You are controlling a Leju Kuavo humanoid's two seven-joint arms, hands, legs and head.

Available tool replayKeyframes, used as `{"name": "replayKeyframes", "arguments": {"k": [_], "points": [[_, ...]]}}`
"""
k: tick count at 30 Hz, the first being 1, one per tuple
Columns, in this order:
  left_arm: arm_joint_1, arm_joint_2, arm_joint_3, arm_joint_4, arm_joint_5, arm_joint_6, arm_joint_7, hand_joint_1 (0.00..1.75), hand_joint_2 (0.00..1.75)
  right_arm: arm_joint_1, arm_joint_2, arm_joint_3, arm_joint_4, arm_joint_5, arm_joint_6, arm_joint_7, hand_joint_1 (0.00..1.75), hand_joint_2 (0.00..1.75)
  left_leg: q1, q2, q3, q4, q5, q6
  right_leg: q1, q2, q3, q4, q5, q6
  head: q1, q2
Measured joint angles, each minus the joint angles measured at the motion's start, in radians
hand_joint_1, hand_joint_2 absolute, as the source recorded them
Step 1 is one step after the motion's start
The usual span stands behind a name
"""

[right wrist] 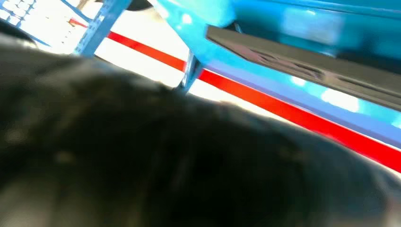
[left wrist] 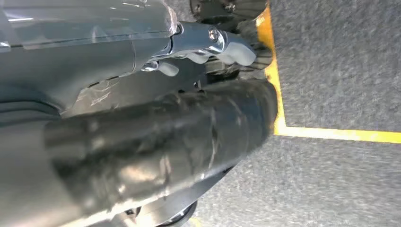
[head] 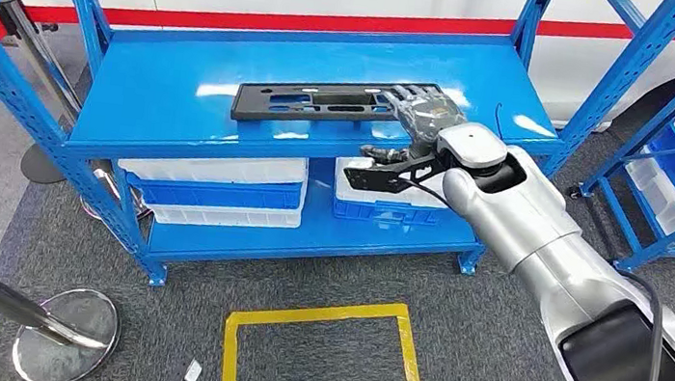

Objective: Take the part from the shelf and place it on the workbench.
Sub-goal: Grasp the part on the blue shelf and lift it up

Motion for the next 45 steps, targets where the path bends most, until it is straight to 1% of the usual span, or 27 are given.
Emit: {"name": "replayKeyframes", "arguments": {"k": [2, 4, 6, 8, 9, 10, 11, 13, 14, 17, 19, 20, 22, 23, 24, 25, 27, 29, 31, 34, 36, 38, 39, 40, 41, 43, 45], "points": [[0.0, 0.0, -0.002, 0.0, 0.001, 0.0, 0.0, 0.0, 0.0, -0.003, 0.001, 0.0, 0.0, 0.0, 0.0, 0.001, 0.0, 0.0, 0.001, 0.001, -0.002, 0.008, -0.008, -0.006, -0.003, 0.001, 0.006, -0.007, 0.002, -0.007, 0.0, 0.0], [0.0, 0.0, -0.006, 0.0, 0.004, 0.0, 0.001, 0.0, 0.0, -0.008, 0.004, 0.0, 0.0, -0.002, 0.0, 0.003, 0.0, 0.0, 0.004, 0.001, -0.03, 0.074, -0.042, -0.014, -0.007, 0.001, 0.018, -0.015, 0.0, -0.021, 0.0, 0.0], [0.0, 0.0, -0.011, 0.0, 0.006, 0.0, 0.002, 0.0, 0.0, -0.009, 0.01, 0.001, 0.0, -0.004, 0.0, 0.004, 0.0, 0.0, 0.007, 0.002, -0.098, 0.205, -0.092, -0.019, -0.005, 0.002, 0.026, -0.016, -0.006, -0.031, -0.001, 0.0], [0.0, 0.0, -0.014, 0.0, 0.007, 0.0, 0.003, 0.0, 0.0, -0.005, 0.016, 0.005, 0.001, -0.006, 0.0, 0.004, 0.0, 0.0, 0.008, 0.002, -0.16, 0.295, -0.108, -0.022, -0.002, 0.003, 0.031, -0.014, -0.012, -0.034, -0.001, 0.0], [0.0, 0.0, -0.015, 0.0, 0.007, 0.0, 0.002, 0.0, 0.0, -0.003, 0.017, 0.007, 0.002, -0.006, 0.0, 0.004, 0.0, 0.0, 0.008, 0.002, -0.169, 0.292, -0.09, -0.021, -0.001, 0.004, 0.035, -0.013, -0.016, -0.033, -0.001, 0.0], [0.0, 0.0, -0.015, 0.0, 0.007, 0.0, 0.002, 0.0, 0.0, -0.002, 0.018, 0.008, 0.002, -0.007, 0.0, 0.004, 0.0, 0.0, 0.008, 0.002, -0.156, 0.25, -0.055, -0.019, -0.001, 0.005, 0.039, -0.011, -0.021, -0.032, -0.001, 0.0], [0.0, 0.0, -0.015, 0.0, 0.008, 0.001, 0.002, 0.0, 0.0, -0.002, 0.019, 0.009, 0.002, -0.007, 0.0, 0.004, 0.0, 0.0, 0.007, 0.002, -0.129, 0.182, -0.011, -0.016, -0.001, 0.005, 0.045, -0.009, -0.027, -0.03, -0.001, 0.0], [0.0, 0.0, -0.016, 0.0, 0.008, 0.002, 0.002, 0.0, 0.0, -0.002, 0.021, 0.011, 0.002, -0.005, 0.0, 0.004, 0.0, 0.0, 0.005, 0.001, -0.072, 0.059, 0.041, -0.007, 0.001, 0.006, 0.052, -0.007, -0.037, -0.023, 0.0, 0.0], [0.0, 0.0, -0.017, 0.0, 0.009, 0.004, 0.002, 0.0, 0.0, -0.002, 0.024, 0.013, 0.003, -0.004, 0.0, 0.005, 0.0, 0.0, 0.002, 0.001, -0.057, 0.028, 0.046, -0.003, 0.002, 0.007, 0.053, -0.007, -0.04, -0.019, 0.0, 0.0], [-0.001, 0.0, -0.021, 0.0, 0.014, 0.006, 0.003, 0.0, 0.0, 0.005, 0.034, 0.018, 0.005, -0.003, 0.0, 0.005, 0.0, 0.0, 0.0, 0.0, -0.046, 0.009, 0.04, 0.009, 0.002, 0.009, 0.052, -0.009, -0.045, -0.003, -0.001, 0.0], [-0.001, -0.001, -0.023, 0.0, 0.017, 0.006, 0.001, 0.0, 0.0, 0.007, 0.037, 0.019, 0.006, -0.004, 0.0, 0.004, 0.0, 0.0, 0.004, 0.001, -0.037, -0.001, 0.04, 0.019, 0.001, 0.007, 0.038, 0.025, -0.069, 0.006, 0.0, 0.0], [-0.002, -0.001, -0.023, 0.0, 0.018, 0.006, -0.001, 0.0, 0.0, 0.007, 0.039, 0.02, 0.006, -0.004, 0.0, 0.005, 0.0, 0.0, 0.004, 0.001, -0.033, -0.004, 0.039, 0.023, 0.0, 0.006, 0.019, 0.067, -0.091, 0.009, 0.0, 0.0], [-0.003, -0.002, -0.024, 0.0, 0.019, 0.005, -0.004, 0.0, 0.0, 0.013, 0.042, 0.024, 0.008, -0.006, 0.0, 0.005, 0.0, 0.0, 0.003, 0.002, -0.026, -0.004, 0.032, 0.03, -0.001, 0.005, -0.054, 0.201, -0.141, 0.012, 0.001, 0.0], [-0.003, -0.002, -0.024, 0.0, 0.02, 0.005, -0.004, 0.0, 0.0, 0.017, 0.042, 0.028, 0.01, -0.006, 0.0, 0.005, 0.0, 0.0, 0.003, 0.001, -0.023, -0.003, 0.029, 0.032, -0.002, 0.004, -0.087, 0.252, -0.149, 0.014, 0.0, 0.0], [-0.003, -0.002, -0.025, 0.0, 0.02, 0.005, -0.004, 0.0, 0.0, 0.021, 0.042, 0.031, 0.011, -0.007, 0.0, 0.005, 0.0, 0.0, 0.003, 0.0, -0.019, -0.002, 0.024, 0.033, -0.003, 0.003, -0.108, 0.273, -0.138, 0.014, 0.001, 0.0], [-0.002, -0.002, -0.026, 0.0, 0.021, 0.005, -0.004, 0.0, 0.0, 0.023, 0.042, 0.033, 0.013, -0.007, 0.0, 0.005, 0.0, 0.0, 0.003, -0.001, -0.013, 0.0, 0.018, 0.032, -0.004, 0.002, -0.107, 0.249, -0.106, 0.014, 0.0, 0.0], [-0.001, -0.003, -0.03, 0.0, 0.022, 0.005, -0.004, 0.0, 0.0, 0.023, 0.042, 0.035, 0.014, -0.007, 0.0, 0.005, 0.0, 0.0, 0.003, -0.003, 0.001, 0.003, 0.004, 0.027, -0.004, 0.001, -0.061, 0.125, -0.023, 0.009, 0.001, 0.0], [-0.002, -0.003, -0.034, 0.0, 0.023, 0.005, -0.003, 0.0, 0.0, 0.02, 0.043, 0.035, 0.014, -0.007, 0.002, 0.004, 0.0, 0.0, 0.002, -0.002, 0.008, 0.007, -0.007, 0.019, 0.002, 0.0, -0.016, 0.029, 0.013, 0.002, 0.001, 0.0], [-0.004, -0.003, -0.037, 0.0, 0.025, 0.005, -0.001, 0.0, 0.0, 0.02, 0.046, 0.035, 0.015, -0.008, 0.004, 0.003, 0.0, 0.0, 0.001, -0.001, 0.008, 0.005, -0.01, 0.012, 0.008, 0.001, -0.003, 0.003, 0.006, -0.005, 0.0, 0.0], [-0.003, -0.003, -0.04, 0.0, 0.028, 0.005, 0.0, 0.0, 0.0, 0.019, 0.05, 0.035, 0.017, -0.008, 0.004, 0.004, 0.0, 0.0, 0.0, 0.001, 0.005, 0.021, -0.026, -0.001, 0.003, 0.002, 0.009, -0.011, 0.002, -0.018, 0.0, 0.0], [-0.004, -0.003, -0.04, 0.0, 0.028, 0.006, -0.002, 0.0, 0.0, 0.017, 0.056, 0.035, 0.017, -0.008, 0.003, 0.005, 0.0, 0.0, 0.002, 0.002, -0.041, 0.115, -0.071, -0.008, 0.0, 0.002, 0.021, -0.017, -0.001, -0.028, 0.0, 0.0], [-0.004, -0.003, -0.041, 0.0, 0.029, 0.006, -0.003, 0.0, 0.0, 0.017, 0.062, 0.036, 0.018, -0.009, 0.003, 0.004, 0.0, 0.0, 0.003, 0.002, -0.121, 0.254, -0.116, -0.012, 0.002, 0.003, 0.027, -0.016, -0.007, -0.035, 0.0, 0.0], [-0.004, -0.003, -0.041, 0.0, 0.029, 0.006, -0.005, 0.0, 0.0, 0.019, 0.064, 0.037, 0.018, -0.009, 0.003, 0.004, 0.0, 0.0, 0.004, 0.002, -0.151, 0.294, -0.117, -0.012, 0.003, 0.003, 0.031, -0.015, -0.011, -0.036, 0.0, 0.0], [-0.004, -0.003, -0.041, 0.0, 0.03, 0.006, -0.005, 0.0, 0.0, 0.019, 0.065, 0.039, 0.019, -0.009, 0.003, 0.004, 0.0, 0.0, 0.004, 0.002, -0.163, 0.296, -0.098, -0.011, 0.004, 0.004, 0.035, -0.014, -0.015, -0.036, 0.0, 0.0], [-0.003, -0.003, -0.041, 0.0, 0.03, 0.006, -0.006, 0.0, 0.0, 0.02, 0.066, 0.04, 0.019, -0.01, 0.003, 0.004, 0.0, 0.0, 0.004, 0.002, -0.154, 0.256, -0.06, -0.009, 0.004, 0.004, 0.04, -0.012, -0.021, -0.035, 0.0, 0.0], [-0.003, -0.002, -0.041, 0.0, 0.031, 0.006, -0.006, 0.0, 0.0, 0.019, 0.068, 0.043, 0.02, -0.01, 0.003, 0.004, 0.0, 0.0, 0.002, 0.001, -0.096, 0.118, 0.022, -0.003, 0.005, 0.006, 0.052, -0.008, -0.033, -0.03, 0.0, 0.0], [-0.004, -0.002, -0.041, 0.0, 0.032, 0.006, -0.006, 0.0, 0.0, 0.017, 0.068, 0.045, 0.02, -0.01, 0.003, 0.004, 0.0, 0.0, -0.002, 0.001, -0.054, 0.027, 0.048, 0.003, 0.008, 0.008, 0.056, -0.006, -0.041, -0.022, 0.0, 0.0]]}}
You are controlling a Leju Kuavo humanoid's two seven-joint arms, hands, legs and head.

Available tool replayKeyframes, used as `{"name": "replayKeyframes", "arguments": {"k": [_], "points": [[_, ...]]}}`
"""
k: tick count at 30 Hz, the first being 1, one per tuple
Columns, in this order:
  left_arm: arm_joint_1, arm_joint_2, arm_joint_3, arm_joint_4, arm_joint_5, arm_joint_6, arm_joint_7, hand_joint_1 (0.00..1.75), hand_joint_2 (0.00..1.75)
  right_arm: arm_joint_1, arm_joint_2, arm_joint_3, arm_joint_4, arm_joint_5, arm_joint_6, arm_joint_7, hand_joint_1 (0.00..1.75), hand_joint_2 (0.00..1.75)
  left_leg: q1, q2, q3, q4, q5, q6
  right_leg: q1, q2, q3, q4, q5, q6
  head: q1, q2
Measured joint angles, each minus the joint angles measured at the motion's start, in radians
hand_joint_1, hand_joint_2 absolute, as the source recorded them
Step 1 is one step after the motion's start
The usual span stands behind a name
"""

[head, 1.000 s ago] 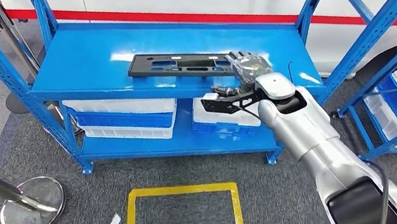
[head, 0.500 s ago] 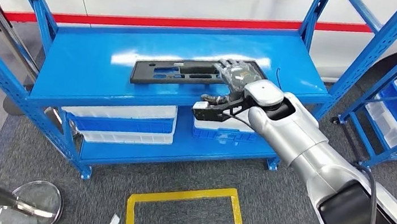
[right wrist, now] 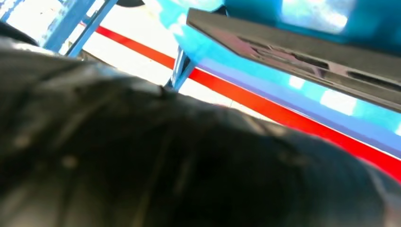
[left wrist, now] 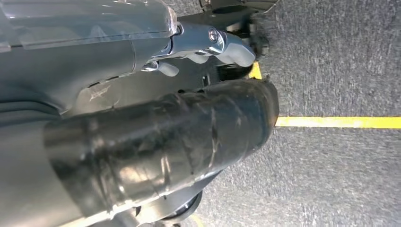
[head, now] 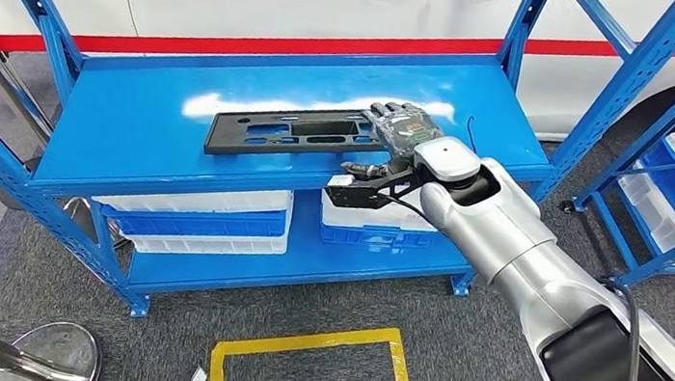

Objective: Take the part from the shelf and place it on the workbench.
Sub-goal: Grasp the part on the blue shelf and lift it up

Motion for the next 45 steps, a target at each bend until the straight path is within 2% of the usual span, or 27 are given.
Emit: {"name": "replayKeyframes", "arguments": {"k": [3, 5, 8, 9, 10, 11, 13, 14, 15, 17, 20, 21, 23, 24, 25, 26, 27, 29, 30, 33, 35, 37, 39, 40, 41, 43, 45], "points": [[0.0, 0.0, -0.001, 0.0, 0.002, 0.002, 0.001, 0.0, 0.0, -0.001, 0.0, 0.006, 0.001, 0.0, 0.0, 0.0, 0.0, 0.0, 0.001, 0.0, 0.011, -0.023, -0.006, 0.009, -0.001, 0.0, 0.0, -0.003, -0.005, 0.014, 0.0, 0.0], [0.0, 0.0, -0.002, 0.0, 0.002, 0.003, 0.001, 0.0, 0.0, -0.002, 0.0, 0.007, 0.002, 0.0, -0.001, 0.0, 0.0, 0.0, 0.005, 0.001, 0.021, -0.033, -0.005, 0.02, -0.002, -0.002, -0.017, 0.039, -0.032, 0.023, 0.0, 0.0], [0.0, 0.0, -0.003, 0.0, 0.001, 0.004, 0.001, 0.0, 0.0, 0.003, 0.0, 0.011, 0.005, 0.0, -0.002, 0.0, 0.0, 0.0, 0.005, 0.003, 0.03, -0.037, -0.011, 0.031, -0.006, -0.004, -0.118, 0.225, -0.109, 0.033, 0.0, 0.0], [0.0, 0.0, -0.004, 0.0, 0.001, 0.004, 0.002, 0.0, 0.0, 0.006, 0.0, 0.014, 0.006, 0.0, -0.002, 0.0, 0.0, 0.0, 0.004, 0.003, 0.032, -0.036, -0.015, 0.031, -0.009, -0.004, -0.148, 0.269, -0.115, 0.035, 0.0, 0.0], [0.0, 0.0, -0.005, 0.0, 0.001, 0.004, 0.002, 0.0, 0.0, 0.009, 0.0, 0.018, 0.007, 0.0, -0.002, 0.0, 0.0, 0.0, 0.004, 0.003, 0.036, -0.035, -0.019, 0.031, -0.012, -0.005, -0.163, 0.279, -0.1, 0.037, 0.0, 0.0], [0.0, -0.001, -0.005, 0.0, 0.001, 0.004, 0.002, 0.0, 0.0, 0.011, 0.0, 0.02, 0.008, 0.0, -0.002, 0.0, 0.0, 0.0, 0.005, 0.002, 0.04, -0.032, -0.025, 0.029, -0.014, -0.006, -0.157, 0.248, -0.066, 0.038, 0.0, 0.0], [0.001, -0.001, -0.006, 0.0, 0.001, 0.004, 0.002, 0.0, 0.0, 0.011, 0.0, 0.023, 0.009, 0.001, -0.002, 0.0, 0.0, 0.0, 0.005, -0.001, 0.051, -0.026, -0.039, 0.023, -0.017, -0.009, -0.105, 0.119, 0.016, 0.036, 0.0, 0.0], [0.001, -0.001, -0.006, 0.0, 0.001, 0.004, 0.002, 0.0, 0.0, 0.01, 0.0, 0.024, 0.009, 0.001, -0.002, 0.0, 0.0, 0.0, 0.004, -0.001, 0.054, -0.021, -0.045, 0.019, -0.015, -0.01, -0.08, 0.063, 0.039, 0.033, 0.0, 0.0], [0.0, -0.001, -0.007, 0.0, 0.001, 0.004, 0.002, 0.0, 0.0, 0.01, 0.0, 0.025, 0.01, 0.001, -0.002, 0.0, 0.0, 0.0, 0.003, -0.001, 0.053, -0.018, -0.049, 0.015, -0.012, -0.01, -0.064, 0.029, 0.047, 0.03, 0.0, 0.0], [-0.001, -0.001, -0.007, 0.0, 0.001, 0.004, 0.002, 0.0, 0.0, 0.01, 0.001, 0.027, 0.01, 0.001, -0.002, 0.0, 0.0, 0.0, 0.002, -0.001, 0.051, -0.018, -0.052, 0.006, -0.007, -0.009, -0.057, 0.013, 0.038, 0.022, 0.001, 0.0], [0.0, -0.001, -0.008, 0.0, 0.001, 0.005, 0.003, 0.0, 0.0, 0.007, 0.001, 0.031, 0.01, 0.001, -0.003, 0.001, 0.0, 0.0, 0.003, 0.001, 0.042, 0.013, -0.077, -0.007, -0.014, -0.008, -0.041, -0.001, 0.034, 0.005, 0.0, 0.0], [0.001, -0.001, -0.008, 0.0, 0.001, 0.005, 0.003, 0.0, 0.0, 0.006, 0.002, 0.032, 0.01, 0.001, -0.003, 0.002, 0.0, 0.0, 0.004, 0.001, 0.021, 0.059, -0.099, -0.01, -0.017, -0.007, -0.034, -0.005, 0.033, -0.001, 0.0, 0.0], [0.0, -0.001, -0.008, 0.0, 0.001, 0.005, 0.003, 0.0, 0.0, 0.005, 0.006, 0.034, 0.01, 0.002, -0.003, 0.001, 0.0, 0.0, 0.006, 0.001, -0.052, 0.194, -0.149, -0.015, -0.015, -0.006, -0.026, -0.005, 0.026, -0.008, 0.0, 0.0], [0.0, -0.001, -0.008, 0.0, 0.001, 0.005, 0.003, 0.0, 0.0, 0.005, 0.007, 0.035, 0.01, 0.002, -0.003, 0.001, 0.0, 0.0, 0.007, 0.001, -0.088, 0.25, -0.163, -0.016, -0.014, -0.005, -0.023, -0.004, 0.023, -0.009, 0.0, 0.0], [0.0, -0.001, -0.008, 0.0, 0.001, 0.005, 0.002, 0.0, 0.0, 0.006, 0.008, 0.037, 0.01, 0.002, -0.003, 0.001, 0.0, 0.0, 0.008, 0.001, -0.109, 0.274, -0.157, -0.017, -0.013, -0.005, -0.019, -0.003, 0.018, -0.009, 0.0, 0.0], [0.0, -0.001, -0.008, 0.0, 0.001, 0.004, 0.002, 0.0, 0.0, 0.006, 0.008, 0.039, 0.01, 0.002, -0.003, 0.001, 0.0, 0.0, 0.008, 0.001, -0.11, 0.257, -0.13, -0.017, -0.013, -0.004, -0.014, -0.002, 0.013, -0.008, 0.0, 0.0], [0.0, -0.001, -0.008, 0.0, 0.001, 0.004, 0.002, 0.0, 0.0, 0.006, 0.008, 0.04, 0.01, 0.002, -0.003, 0.001, 0.0, 0.0, 0.008, 0.001, -0.091, 0.203, -0.088, -0.015, -0.013, -0.004, -0.007, -0.001, 0.007, -0.006, 0.0, 0.0], [0.0, -0.001, -0.008, 0.0, 0.001, 0.005, 0.002, 0.0, 0.0, 0.006, 0.008, 0.041, 0.01, 0.002, -0.003, 0.001, 0.0, 0.0, 0.007, 0.001, -0.032, 0.067, -0.019, -0.01, -0.012, -0.003, 0.005, 0.002, -0.005, 0.001, 0.0, 0.0], [0.0, -0.001, -0.008, 0.0, 0.001, 0.005, 0.003, 0.0, 0.0, 0.005, 0.009, 0.042, 0.01, 0.002, -0.003, 0.001, 0.0, 0.0, 0.005, 0.0, -0.011, 0.021, -0.005, -0.007, -0.011, -0.002, 0.007, 0.003, -0.009, 0.006, 0.0, 0.0], [0.0, -0.001, -0.008, 0.0, 0.007, 0.008, 0.003, 0.0, 0.0, 0.005, 0.009, 0.044, 0.011, -0.003, -0.003, -0.001, 0.0, 0.0, 0.001, -0.001, 0.003, -0.011, -0.01, 0.002, -0.009, -0.001, 0.003, 0.0, -0.012, 0.019, 0.0, 0.0], [0.0, 0.0, -0.008, 0.0, 0.011, 0.01, 0.003, 0.0, 0.0, 0.005, 0.01, 0.044, 0.011, -0.008, -0.004, -0.002, 0.0, 0.0, 0.003, -0.001, 0.01, -0.021, -0.009, 0.012, -0.011, -0.002, -0.004, 0.019, -0.029, 0.027, 0.001, 0.0], [-0.001, 0.0, -0.009, 0.0, 0.013, 0.011, 0.003, 0.0, 0.0, 0.006, 0.011, 0.045, 0.011, -0.01, -0.005, 0.0, 0.0, 0.0, 0.004, 0.0, 0.021, -0.027, -0.013, 0.023, -0.014, -0.004, -0.05, 0.115, -0.074, 0.033, 0.001, 0.0], [-0.002, 0.0, -0.009, 0.0, 0.016, 0.011, 0.002, 0.0, 0.0, 0.012, 0.011, 0.046, 0.012, -0.012, -0.005, 0.0, 0.0, 0.0, 0.002, 0.001, 0.028, -0.027, -0.02, 0.031, -0.015, -0.005, -0.126, 0.246, -0.116, 0.037, 0.001, 0.0], [-0.002, 0.0, -0.009, 0.0, 0.017, 0.011, 0.002, 0.0, 0.0, 0.017, 0.011, 0.046, 0.013, -0.013, -0.005, 0.0, 0.0, 0.0, 0.001, 0.001, 0.031, -0.026, -0.024, 0.033, -0.015, -0.005, -0.153, 0.28, -0.113, 0.038, 0.001, 0.0], [-0.001, 0.0, -0.009, 0.0, 0.018, 0.011, 0.002, 0.0, 0.0, 0.02, 0.011, 0.047, 0.014, -0.015, -0.006, 0.0, 0.0, 0.0, 0.001, 0.0, 0.035, -0.024, -0.028, 0.033, -0.016, -0.005, -0.16, 0.274, -0.089, 0.038, 0.001, 0.0], [-0.001, 0.0, -0.013, 0.0, 0.02, 0.011, 0.003, 0.0, 0.0, 0.022, 0.011, 0.047, 0.014, -0.017, -0.008, 0.0, 0.0, 0.0, 0.0, -0.003, 0.046, -0.019, -0.041, 0.031, -0.014, -0.006, -0.125, 0.162, -0.004, 0.03, 0.001, 0.0], [0.0, 0.0, -0.018, 0.0, 0.023, 0.011, 0.004, 0.0, 0.0, 0.021, 0.011, 0.047, 0.015, -0.019, -0.012, 0.0, 0.0, 0.0, -0.002, -0.004, 0.051, -0.015, -0.051, 0.026, -0.007, -0.007, -0.079, 0.054, 0.046, 0.019, 0.0, 0.0]]}}
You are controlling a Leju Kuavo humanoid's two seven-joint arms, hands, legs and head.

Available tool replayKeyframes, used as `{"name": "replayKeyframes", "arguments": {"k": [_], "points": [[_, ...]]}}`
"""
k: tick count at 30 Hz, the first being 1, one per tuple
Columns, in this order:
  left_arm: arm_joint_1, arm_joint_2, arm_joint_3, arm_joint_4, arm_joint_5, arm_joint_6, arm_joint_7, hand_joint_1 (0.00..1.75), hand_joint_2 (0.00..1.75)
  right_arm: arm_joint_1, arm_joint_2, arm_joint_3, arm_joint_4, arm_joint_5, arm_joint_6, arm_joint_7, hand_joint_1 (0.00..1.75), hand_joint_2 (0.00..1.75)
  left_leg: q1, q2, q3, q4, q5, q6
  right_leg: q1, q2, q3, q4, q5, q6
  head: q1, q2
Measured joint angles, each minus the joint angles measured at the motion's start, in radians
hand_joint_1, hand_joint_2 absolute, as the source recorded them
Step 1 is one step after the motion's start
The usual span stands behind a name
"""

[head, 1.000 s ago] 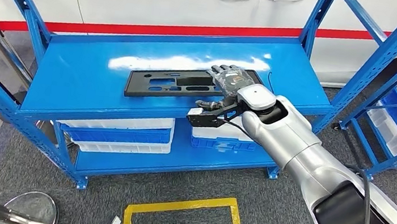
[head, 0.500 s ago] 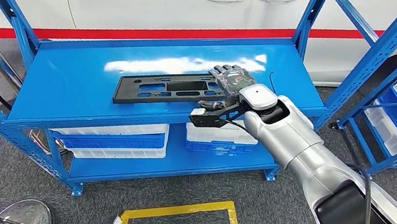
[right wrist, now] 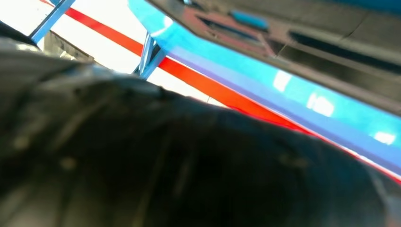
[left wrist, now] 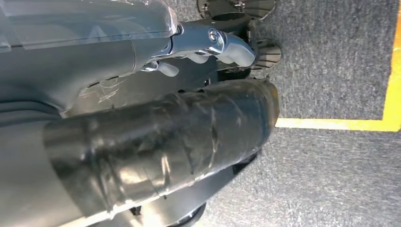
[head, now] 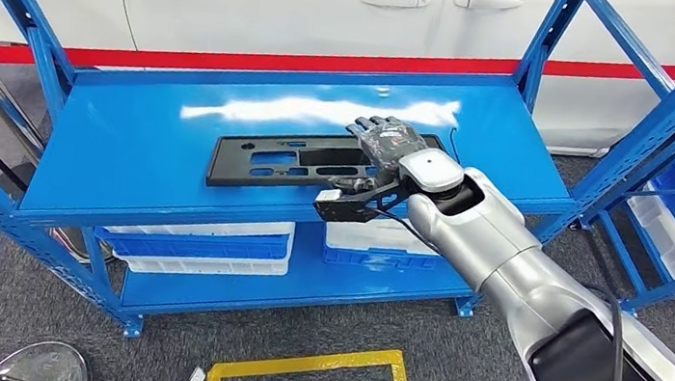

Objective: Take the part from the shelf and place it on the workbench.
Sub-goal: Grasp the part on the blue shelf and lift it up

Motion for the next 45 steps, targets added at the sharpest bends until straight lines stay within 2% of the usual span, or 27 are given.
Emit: {"name": "replayKeyframes", "arguments": {"k": [2, 4, 6, 9, 10, 11, 12, 14, 16, 19, 21, 23, 25, 26, 27, 28, 30, 31, 32, 34, 37, 38, 40, 41, 42, 43, 45], "points": [[0.0, -0.001, -0.003, 0.0, 0.003, 0.0, 0.0, 0.0, 0.0, 0.0, 0.001, 0.0, 0.0, -0.002, -0.003, 0.0, 0.0, 0.0, 0.0, 0.001, -0.002, 0.0, -0.003, -0.007, 0.008, 0.0, 0.017, -0.035, -0.003, -0.007, 0.0, 0.0], [-0.001, -0.001, -0.005, 0.0, 0.005, 0.0, -0.001, 0.0, 0.0, 0.0, 0.002, 0.0, 0.0, -0.004, -0.004, 0.0, 0.0, 0.0, 0.0, 0.003, -0.002, -0.002, -0.007, -0.016, 0.003, 0.001, 0.026, -0.052, -0.006, -0.011, 0.0, 0.0], [-0.001, -0.001, -0.006, 0.0, 0.005, 0.0, -0.002, 0.0, 0.0, -0.002, 0.002, 0.0, 0.001, -0.005, -0.004, 0.0, 0.0, 0.0, 0.001, 0.004, -0.017, 0.04, -0.033, -0.026, -0.004, 0.001, 0.042, -0.067, -0.006, -0.019, -0.001, 0.0], [0.0, 0.0, -0.007, 0.0, 0.006, 0.0, 0.0, 0.0, 0.0, 0.002, 0.005, 0.0, 0.001, -0.008, -0.005, -0.003, 0.0, 0.0, 0.008, 0.004, -0.12, 0.23, -0.104, -0.037, -0.006, 0.001, 0.059, -0.072, -0.014, -0.027, -0.001, 0.0], [-0.001, 0.0, -0.007, 0.0, 0.006, 0.0, 0.001, 0.0, 0.0, 0.006, 0.006, 0.001, 0.001, -0.009, -0.006, -0.004, 0.0, 0.0, 0.01, 0.004, -0.153, 0.279, -0.113, -0.04, -0.006, 0.001, 0.063, -0.072, -0.018, -0.027, -0.001, 0.0], [-0.001, 0.0, -0.007, 0.0, 0.007, -0.001, 0.001, 0.0, 0.0, 0.011, 0.006, 0.001, 0.002, -0.009, -0.006, -0.004, 0.0, 0.0, 0.013, 0.005, -0.168, 0.291, -0.101, -0.043, -0.006, 0.002, 0.068, -0.071, -0.023, -0.026, -0.001, 0.0], [-0.002, 0.0, -0.007, 0.0, 0.007, -0.001, 0.002, 0.0, 0.0, 0.014, 0.006, 0.001, 0.002, -0.009, -0.006, -0.005, 0.0, 0.0, 0.015, 0.005, -0.163, 0.264, -0.07, -0.045, -0.007, 0.002, 0.073, -0.069, -0.028, -0.023, -0.001, 0.0], [-0.001, 0.0, -0.009, 0.0, 0.007, -0.001, 0.003, 0.0, 0.0, 0.018, 0.006, 0.001, 0.002, -0.009, -0.008, -0.005, 0.0, 0.0, 0.02, 0.005, -0.11, 0.136, 0.012, -0.049, -0.01, 0.003, 0.084, -0.061, -0.044, -0.015, -0.001, 0.0], [0.0, -0.002, -0.012, 0.0, 0.008, -0.001, 0.005, 0.0, 0.0, 0.018, 0.006, 0.001, 0.004, -0.011, -0.01, -0.005, 0.0, 0.0, 0.02, 0.003, -0.064, 0.037, 0.047, -0.048, -0.009, 0.006, 0.085, -0.049, -0.056, -0.003, -0.001, 0.0], [0.0, -0.003, -0.015, 0.0, 0.008, -0.002, 0.005, 0.0, 0.0, 0.026, 0.005, 0.002, 0.007, -0.013, -0.011, -0.006, 0.0, 0.0, 0.014, 0.0, -0.056, 0.02, 0.037, -0.033, -0.007, 0.009, 0.082, -0.049, -0.06, 0.009, -0.001, 0.0], [0.001, -0.003, -0.015, 0.0, 0.01, -0.002, 0.005, 0.0, 0.0, 0.031, 0.004, 0.002, 0.01, -0.015, -0.013, -0.007, 0.0, 0.0, 0.013, 0.001, -0.05, 0.014, 0.035, -0.02, -0.011, 0.006, 0.075, -0.029, -0.077, 0.017, 0.0, 0.0], [0.0, -0.003, -0.017, 0.0, 0.015, -0.002, 0.005, 0.0, 0.0, 0.035, 0.001, 0.002, 0.012, -0.017, -0.016, -0.009, 0.0, 0.0, 0.013, 0.003, -0.042, 0.01, 0.032, -0.008, -0.011, 0.003, 0.03, 0.063, -0.123, 0.022, 0.0, 0.0], [0.0, -0.003, -0.019, 0.0, 0.021, -0.001, 0.005, 0.0, 0.0, 0.044, 0.0, 0.002, 0.015, -0.019, -0.018, -0.011, 0.0, 0.0, 0.009, 0.004, -0.038, 0.01, 0.027, 0.0, -0.01, 0.002, -0.047, 0.198, -0.17, 0.022, 0.0, 0.0], [0.0, -0.003, -0.022, 0.0, 0.023, -0.001, 0.005, 0.0, 0.0, 0.05, -0.001, 0.002, 0.017, -0.019, -0.019, -0.013, 0.0, 0.0, 0.007, 0.004, -0.035, 0.01, 0.024, 0.002, -0.009, 0.002, -0.074, 0.238, -0.172, 0.021, 0.0, 0.0], [0.0, -0.003, -0.024, 0.0, 0.024, -0.001, 0.005, 0.0, 0.0, 0.056, -0.002, 0.002, 0.018, -0.02, -0.019, -0.014, 0.0, 0.0, 0.004, 0.003, -0.03, 0.01, 0.021, 0.004, -0.009, 0.002, -0.084, 0.24, -0.155, 0.017, 0.0, 0.0], [0.0, -0.003, -0.026, 0.0, 0.025, -0.001, 0.005, 0.0, 0.0, 0.059, -0.003, 0.003, 0.019, -0.02, -0.019, -0.015, 0.0, 0.0, 0.001, 0.002, -0.025, 0.011, 0.018, 0.005, -0.007, 0.002, -0.074, 0.204, -0.119, 0.011, 0.0, 0.0], [0.001, -0.005, -0.029, 0.0, 0.026, -0.002, 0.005, 0.0, 0.0, 0.059, -0.004, 0.003, 0.02, -0.021, -0.02, -0.015, 0.0, 0.0, -0.002, 0.001, -0.015, 0.01, 0.011, 0.004, 0.002, 0.002, -0.022, 0.075, -0.038, -0.007, -0.001, 0.0], [0.0, -0.006, -0.03, 0.0, 0.028, -0.004, 0.006, 0.0, 0.0, 0.058, -0.005, 0.003, 0.02, -0.021, -0.02, -0.016, 0.0, 0.0, -0.004, 0.0, -0.013, 0.011, 0.008, 0.003, 0.007, 0.001, 0.001, 0.02, -0.014, -0.014, -0.001, 0.0], [-0.001, -0.008, -0.03, 0.0, 0.032, -0.007, 0.007, 0.0, 0.0, 0.057, -0.006, 0.004, 0.021, -0.021, -0.021, -0.016, 0.0, 0.0, -0.004, 0.0, -0.014, 0.011, 0.007, -0.001, 0.012, 0.001, 0.015, -0.015, -0.005, -0.02, -0.001, 0.0], [-0.002, -0.009, -0.03, 0.0, 0.041, -0.016, 0.008, 0.0, 0.0, 0.056, -0.006, 0.006, 0.021, -0.021, -0.021, -0.018, 0.0, 0.0, -0.002, 0.001, -0.017, 0.008, 0.007, -0.009, 0.017, 0.001, 0.024, -0.039, -0.009, -0.025, 0.0, 0.0], [-0.001, -0.009, -0.031, 0.0, 0.05, -0.021, 0.003, 0.0, 0.0, 0.056, -0.006, 0.008, 0.022, -0.023, -0.021, -0.018, 0.0, 0.0, -0.003, 0.004, -0.028, 0.036, -0.017, -0.023, 0.006, 0.0, 0.044, -0.069, -0.005, -0.03, 0.0, 0.0], [-0.001, -0.008, -0.031, 0.0, 0.052, -0.021, 0.0, 0.0, 0.0, 0.054, -0.006, 0.008, 0.023, -0.024, -0.02, -0.018, 0.0, 0.0, -0.002, 0.005, -0.049, 0.082, -0.041, -0.027, 0.002, -0.001, 0.051, -0.076, -0.003, -0.032, -0.001, 0.0], [-0.001, -0.008, -0.031, 0.0, 0.056, -0.02, -0.007, 0.0, 0.0, 0.054, -0.004, 0.008, 0.023, -0.027, -0.017, -0.02, 0.0, 0.0, 0.004, 0.004, -0.115, 0.211, -0.095, -0.036, 0.002, -0.001, 0.055, -0.077, -0.006, -0.035, -0.001, 0.0], [-0.002, -0.008, -0.031, 0.0, 0.058, -0.019, -0.009, 0.0, 0.0, 0.055, -0.003, 0.009, 0.024, -0.028, -0.015, -0.022, 0.0, 0.0, 0.008, 0.004, -0.145, 0.262, -0.107, -0.04, 0.002, -0.001, 0.056, -0.075, -0.008, -0.035, -0.001, 0.0], [-0.002, -0.008, -0.031, 0.0, 0.058, -0.017, -0.011, 0.0, 0.0, 0.057, -0.003, 0.009, 0.025, -0.029, -0.014, -0.023, 0.0, 0.0, 0.011, 0.005, -0.157, 0.275, -0.099, -0.044, 0.002, 0.0, 0.057, -0.074, -0.01, -0.034, -0.001, 0.0], [-0.002, -0.008, -0.031, 0.0, 0.059, -0.016, -0.012, 0.0, 0.0, 0.059, -0.003, 0.01, 0.025, -0.031, -0.013, -0.024, 0.0, 0.0, 0.014, 0.005, -0.149, 0.249, -0.072, -0.047, 0.001, 0.0, 0.058, -0.07, -0.013, -0.031, -0.001, 0.0], [-0.002, -0.008, -0.031, 0.0, 0.059, -0.012, -0.012, 0.0, 0.0, 0.06, -0.004, 0.01, 0.026, -0.033, -0.013, -0.027, 0.0, 0.0, 0.019, 0.005, -0.089, 0.122, -0.003, -0.05, -0.003, 0.002, 0.061, -0.06, -0.024, -0.023, -0.001, 0.0]]}}
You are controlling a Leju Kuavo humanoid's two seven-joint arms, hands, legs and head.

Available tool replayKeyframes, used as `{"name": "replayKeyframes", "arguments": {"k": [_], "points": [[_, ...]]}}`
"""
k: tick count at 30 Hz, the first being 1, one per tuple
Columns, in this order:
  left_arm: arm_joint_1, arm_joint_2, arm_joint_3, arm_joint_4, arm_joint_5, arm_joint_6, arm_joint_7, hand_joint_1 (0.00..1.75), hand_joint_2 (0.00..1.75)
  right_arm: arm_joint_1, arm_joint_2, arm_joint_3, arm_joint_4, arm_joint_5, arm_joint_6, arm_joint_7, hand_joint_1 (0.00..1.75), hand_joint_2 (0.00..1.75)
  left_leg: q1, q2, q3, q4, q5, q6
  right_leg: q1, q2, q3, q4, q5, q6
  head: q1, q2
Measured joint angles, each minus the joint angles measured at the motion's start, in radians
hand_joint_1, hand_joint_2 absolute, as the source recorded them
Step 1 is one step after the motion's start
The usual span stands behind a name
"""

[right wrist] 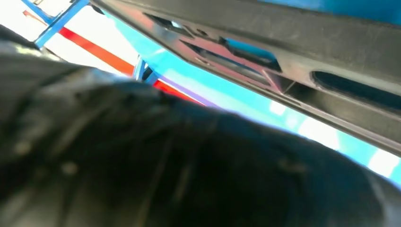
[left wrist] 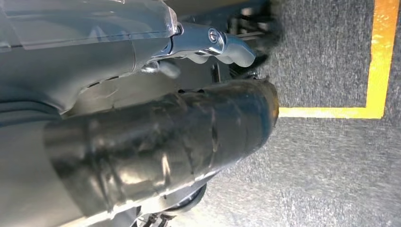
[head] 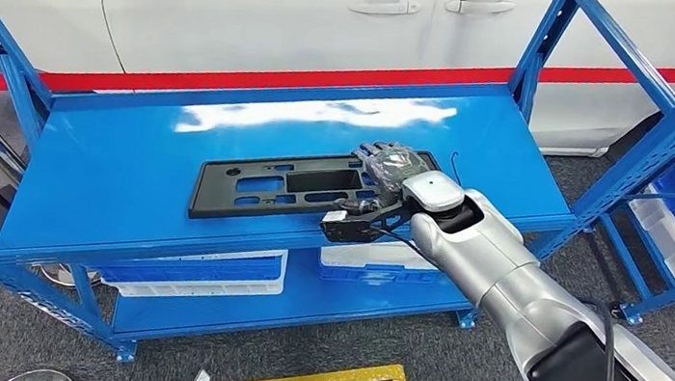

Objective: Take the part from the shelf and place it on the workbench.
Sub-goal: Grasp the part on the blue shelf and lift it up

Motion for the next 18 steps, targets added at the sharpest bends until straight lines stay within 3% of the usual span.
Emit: {"name": "replayKeyframes", "arguments": {"k": [2, 5, 7, 9, 11, 12, 13, 14, 16, 18], "points": [[0.001, 0.0, 0.0, 0.0, 0.0, 0.003, 0.001, 0.0, 0.0, 0.0, -0.002, 0.0, 0.001, -0.001, -0.001, -0.002, 0.0, 0.0, -0.001, -0.002, 0.044, -0.091, 0.028, 0.005, 0.001, 0.002, -0.005, 0.012, -0.008, 0.01, 0.0, 0.0], [0.002, 0.0, 0.0, 0.0, 0.001, 0.005, 0.001, 0.0, 0.0, 0.004, -0.005, 0.0, 0.003, -0.003, -0.001, -0.004, 0.0, 0.0, -0.007, -0.005, 0.049, -0.106, 0.028, 0.021, 0.002, 0.003, -0.01, 0.014, -0.008, 0.023, 0.001, 0.0], [0.001, 0.0, 0.0, 0.0, 0.001, 0.005, 0.002, 0.0, 0.0, 0.005, -0.009, 0.0, 0.003, -0.004, -0.001, -0.006, 0.0, 0.0, -0.006, -0.004, 0.052, -0.113, 0.032, 0.033, -0.002, 0.002, -0.017, 0.032, -0.023, 0.032, 0.001, 0.0], [0.001, 0.0, 0.0, 0.0, 0.001, 0.007, 0.003, 0.0, 0.0, 0.006, -0.014, 0.0, 0.004, -0.006, -0.001, -0.007, 0.0, 0.0, -0.005, -0.001, 0.055, -0.118, 0.034, 0.043, -0.004, 0.0, -0.056, 0.118, -0.074, 0.04, 0.001, 0.0], [0.001, 0.0, 0.0, 0.001, 0.002, 0.008, 0.004, 0.0, 0.0, 0.012, -0.017, 0.0, 0.005, -0.007, -0.001, -0.008, 0.0, 0.0, -0.006, 0.0, 0.055, -0.118, 0.033, 0.048, -0.006, 0.0, -0.121, 0.25, -0.13, 0.045, 0.001, 0.0], [0.001, 0.0, 0.0, 0.001, 0.002, 0.008, 0.005, 0.0, 0.0, 0.017, -0.019, 0.0, 0.006, -0.007, -0.001, -0.008, 0.0, 0.0, -0.006, 0.0, 0.055, -0.118, 0.033, 0.048, -0.006, -0.001, -0.144, 0.292, -0.139, 0.046, 0.001, 0.0], [0.001, 0.0, 0.0, 0.001, 0.002, 0.008, 0.005, 0.0, 0.0, 0.021, -0.02, 0.001, 0.007, -0.007, -0.001, -0.009, 0.0, 0.0, -0.007, -0.001, 0.056, -0.118, 0.032, 0.049, -0.007, -0.001, -0.15, 0.299, -0.129, 0.046, 0.001, 0.0], [0.001, 0.0, 0.0, 0.001, 0.002, 0.008, 0.005, 0.0, 0.0, 0.023, -0.021, 0.001, 0.008, -0.007, -0.001, -0.009, 0.0, 0.0, -0.007, -0.001, 0.058, -0.118, 0.032, 0.048, -0.007, -0.001, -0.135, 0.264, -0.099, 0.044, 0.001, 0.0], [0.001, -0.001, 0.0, 0.0, 0.002, 0.008, 0.005, 0.0, 0.0, 0.022, -0.024, 0.001, 0.008, -0.007, -0.001, -0.009, 0.0, 0.0, -0.008, -0.003, 0.062, -0.117, 0.029, 0.045, -0.006, -0.001, -0.07, 0.127, -0.028, 0.039, 0.001, 0.0], [0.001, -0.001, 0.0, 0.0, 0.002, 0.008, 0.005, 0.0, 0.0, 0.019, -0.025, 0.001, 0.008, -0.007, -0.001, -0.009, 0.0, 0.0, -0.01, -0.003, 0.062, -0.116, 0.027, 0.038, -0.001, -0.001, -0.025, 0.031, 0.002, 0.033, 0.001, 0.0]]}}
